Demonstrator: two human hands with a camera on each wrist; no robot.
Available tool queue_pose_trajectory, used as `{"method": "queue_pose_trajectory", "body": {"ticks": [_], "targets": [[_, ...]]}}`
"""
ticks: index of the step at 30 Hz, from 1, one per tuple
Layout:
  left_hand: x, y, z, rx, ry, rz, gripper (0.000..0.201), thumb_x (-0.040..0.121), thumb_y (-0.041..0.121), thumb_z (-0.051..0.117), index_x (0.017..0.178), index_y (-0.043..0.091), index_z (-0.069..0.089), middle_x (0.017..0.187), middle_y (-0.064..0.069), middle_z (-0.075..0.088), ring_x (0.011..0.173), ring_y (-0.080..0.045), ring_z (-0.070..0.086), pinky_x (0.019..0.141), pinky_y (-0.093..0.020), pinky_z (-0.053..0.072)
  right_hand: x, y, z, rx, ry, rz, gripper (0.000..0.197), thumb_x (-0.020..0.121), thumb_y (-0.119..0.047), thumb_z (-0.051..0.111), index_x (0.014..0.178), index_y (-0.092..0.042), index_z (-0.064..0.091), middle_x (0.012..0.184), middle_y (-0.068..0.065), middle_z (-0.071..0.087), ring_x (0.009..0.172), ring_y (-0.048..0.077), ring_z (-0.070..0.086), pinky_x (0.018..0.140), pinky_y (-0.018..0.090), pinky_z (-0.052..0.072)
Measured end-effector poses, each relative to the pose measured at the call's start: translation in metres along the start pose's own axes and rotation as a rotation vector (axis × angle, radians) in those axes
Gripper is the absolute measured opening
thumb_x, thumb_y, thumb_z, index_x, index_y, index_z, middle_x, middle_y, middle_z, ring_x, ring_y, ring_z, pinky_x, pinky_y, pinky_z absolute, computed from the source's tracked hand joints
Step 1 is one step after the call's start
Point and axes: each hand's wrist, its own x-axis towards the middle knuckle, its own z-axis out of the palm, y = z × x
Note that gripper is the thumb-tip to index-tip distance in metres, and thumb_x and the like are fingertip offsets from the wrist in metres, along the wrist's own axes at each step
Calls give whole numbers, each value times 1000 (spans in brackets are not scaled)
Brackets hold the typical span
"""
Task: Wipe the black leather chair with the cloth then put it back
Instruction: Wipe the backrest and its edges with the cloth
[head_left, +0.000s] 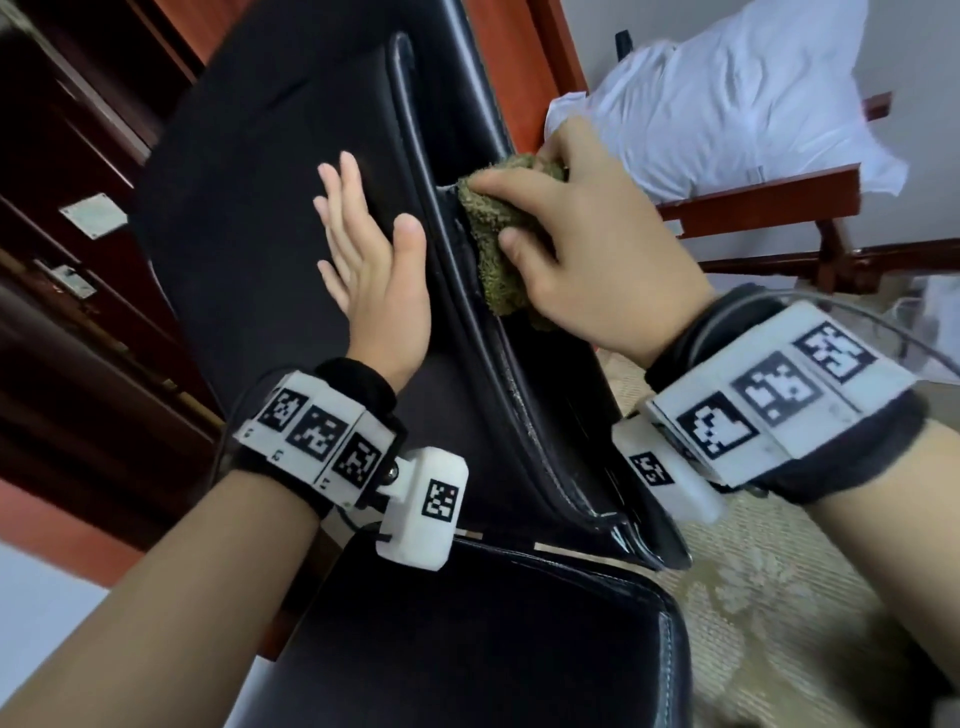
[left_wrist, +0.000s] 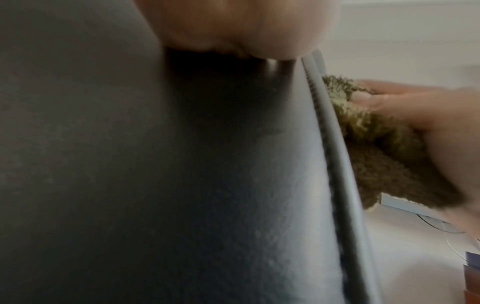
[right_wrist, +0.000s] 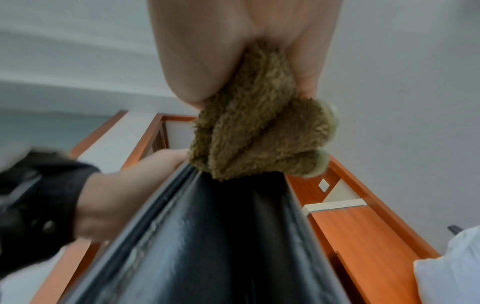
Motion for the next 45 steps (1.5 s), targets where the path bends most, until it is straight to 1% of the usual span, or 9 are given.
{"method": "queue_pose_trajectory", "body": {"ticks": [6,13,18,23,30,34,38,42,45], "targets": [[4,3,-4,-12,-65,-55,57,101,23,26,149,24,-4,156,6,-16,142,-11,-17,113,-43,-14,-26,6,11,41,-10,97,37,86,-16,52,122,-20,60,98,2,31,98,28,45,89,27,35],[4,11,-10,-26,-94,-105,59,99,22,29,149,25,-2,157,7,-14,142,-10,-15,113,-43,-13,-21,-8,-18,33,-229,244,35,91,-15,52,123,-28,58,100,-1,37,99,17,47,89,18,31],[3,15,-12,-33,-107,-133,60,98,22,32,149,24,0,157,6,-13,143,-12,-15,113,-44,-12,2,-21,-23,96,4,256,35,91,-14,51,124,-25,57,101,-1,35,93,6,37,78,5,23],[3,10,-13,-31,-124,-111,60,99,23,31,149,24,-1,157,5,-15,143,-13,-15,113,-45,-12,-14,-12,7,65,38,156,36,88,-13,52,122,-22,60,99,-1,33,95,12,38,89,15,28],[4,10,-7,-55,-95,-98,60,98,22,29,150,22,-2,157,2,-15,143,-15,-15,113,-48,-12,-81,24,23,-33,-102,139,37,87,-11,51,123,-17,60,92,2,32,85,20,38,76,21,30],[2,12,-4,-85,-78,-116,60,98,20,28,150,22,-2,157,2,-14,143,-15,-14,113,-49,-11,-97,28,29,-39,-131,165,38,86,-10,50,122,-13,60,91,3,33,82,23,39,78,30,38],[2,12,-8,-73,-75,-111,59,98,20,27,150,22,-2,157,2,-13,144,-15,-13,114,-49,-9,-85,19,16,9,-194,252,35,88,-5,55,120,-17,62,92,3,35,87,20,43,82,21,32],[-1,7,-9,-44,-109,-96,60,98,21,25,149,25,-6,157,4,-14,144,-13,-13,114,-47,-10,-62,-1,0,47,15,298,32,87,-9,55,118,-16,63,89,-3,32,85,10,39,77,11,27],[-1,4,-9,-35,-115,-78,60,98,21,24,149,25,-7,157,3,-15,143,-14,-14,114,-47,-10,-33,-13,-1,67,157,217,34,87,-11,52,120,-15,61,94,0,34,88,11,40,81,10,29]]}}
